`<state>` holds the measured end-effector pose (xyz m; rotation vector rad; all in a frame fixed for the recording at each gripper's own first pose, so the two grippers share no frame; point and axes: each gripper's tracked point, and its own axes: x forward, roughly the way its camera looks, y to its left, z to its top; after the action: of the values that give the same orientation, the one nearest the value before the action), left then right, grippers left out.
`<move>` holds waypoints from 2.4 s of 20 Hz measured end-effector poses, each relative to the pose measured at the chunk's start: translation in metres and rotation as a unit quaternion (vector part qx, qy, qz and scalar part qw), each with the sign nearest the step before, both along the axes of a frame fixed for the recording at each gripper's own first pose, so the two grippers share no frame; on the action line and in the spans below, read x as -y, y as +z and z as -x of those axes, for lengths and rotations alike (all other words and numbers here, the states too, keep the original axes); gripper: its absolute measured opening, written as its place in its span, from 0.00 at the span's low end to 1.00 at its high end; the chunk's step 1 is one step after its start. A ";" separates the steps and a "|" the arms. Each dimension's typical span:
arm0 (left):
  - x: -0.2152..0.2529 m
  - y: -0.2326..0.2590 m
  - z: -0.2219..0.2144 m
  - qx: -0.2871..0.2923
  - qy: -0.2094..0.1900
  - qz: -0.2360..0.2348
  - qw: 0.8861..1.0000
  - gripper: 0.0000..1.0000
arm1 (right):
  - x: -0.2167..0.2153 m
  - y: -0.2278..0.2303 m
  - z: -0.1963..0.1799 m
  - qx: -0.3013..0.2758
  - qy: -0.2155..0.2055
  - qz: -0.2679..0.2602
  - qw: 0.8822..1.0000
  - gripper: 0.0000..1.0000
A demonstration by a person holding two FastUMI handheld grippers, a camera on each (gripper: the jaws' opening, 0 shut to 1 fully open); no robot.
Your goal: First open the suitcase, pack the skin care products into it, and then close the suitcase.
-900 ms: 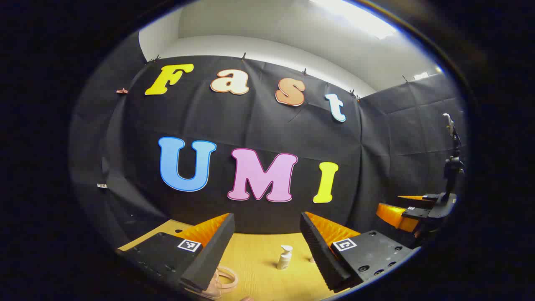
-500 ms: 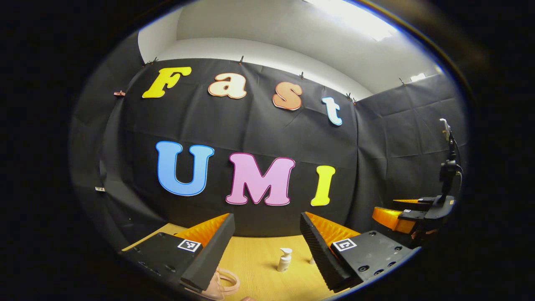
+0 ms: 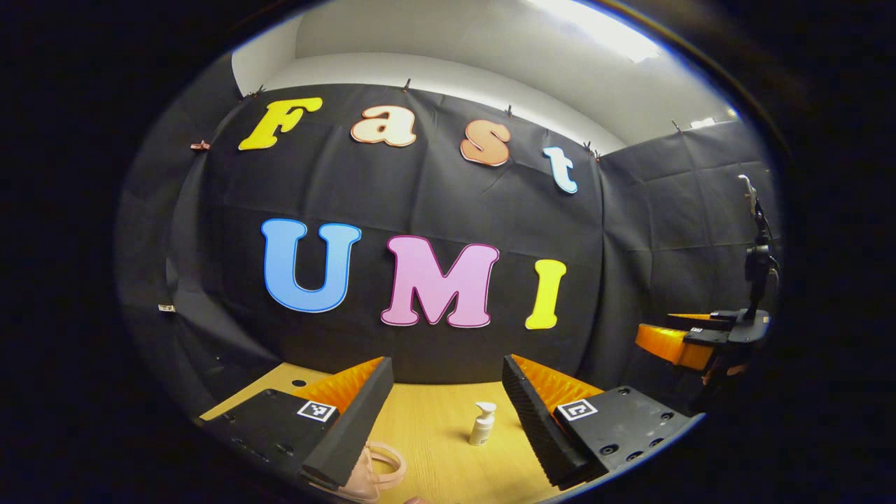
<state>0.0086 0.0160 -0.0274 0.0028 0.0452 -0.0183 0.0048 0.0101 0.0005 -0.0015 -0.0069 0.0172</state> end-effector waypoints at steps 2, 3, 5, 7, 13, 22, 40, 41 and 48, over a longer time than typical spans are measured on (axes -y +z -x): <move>0.003 0.002 0.000 0.004 -0.006 0.005 1.000 0.99 | 0.000 -0.003 -0.001 -0.004 -0.001 0.004 1.000 0.96; 0.000 -0.002 -0.001 0.003 -0.005 0.001 1.000 0.98 | -0.002 -0.005 -0.002 -0.006 -0.001 0.004 1.000 0.96; -0.005 -0.013 -0.003 -0.007 -0.001 -0.008 1.000 0.98 | -0.007 -0.007 -0.002 -0.008 0.004 0.003 1.000 0.96; -0.008 -0.019 -0.001 -0.016 0.000 -0.009 1.000 0.99 | -0.011 -0.005 -0.002 -0.006 0.008 0.006 1.000 0.96; -0.020 -0.044 -0.002 -0.047 0.008 -0.014 0.999 0.99 | -0.028 -0.004 -0.003 -0.002 0.023 0.010 1.000 0.96; -0.036 -0.138 -0.035 -0.194 0.036 0.066 0.978 0.99 | -0.024 0.019 -0.024 0.041 0.055 0.015 0.997 0.96; -0.089 -0.352 -0.072 -0.474 0.160 0.016 0.866 0.95 | 0.034 -0.121 -0.102 -0.069 0.084 -0.024 0.994 0.96; -0.090 -0.353 -0.077 -0.474 0.159 0.009 0.866 0.93 | 0.039 -0.127 -0.105 -0.076 0.081 -0.026 0.993 0.96; -0.089 -0.385 -0.072 -0.526 0.146 0.006 0.838 0.72 | 0.051 -0.138 -0.115 -0.101 0.064 -0.031 0.992 0.96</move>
<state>0.0803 0.1047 -0.4129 -0.0278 1.1584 0.2922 0.1195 -0.0404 -0.1378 0.0623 0.1955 0.1450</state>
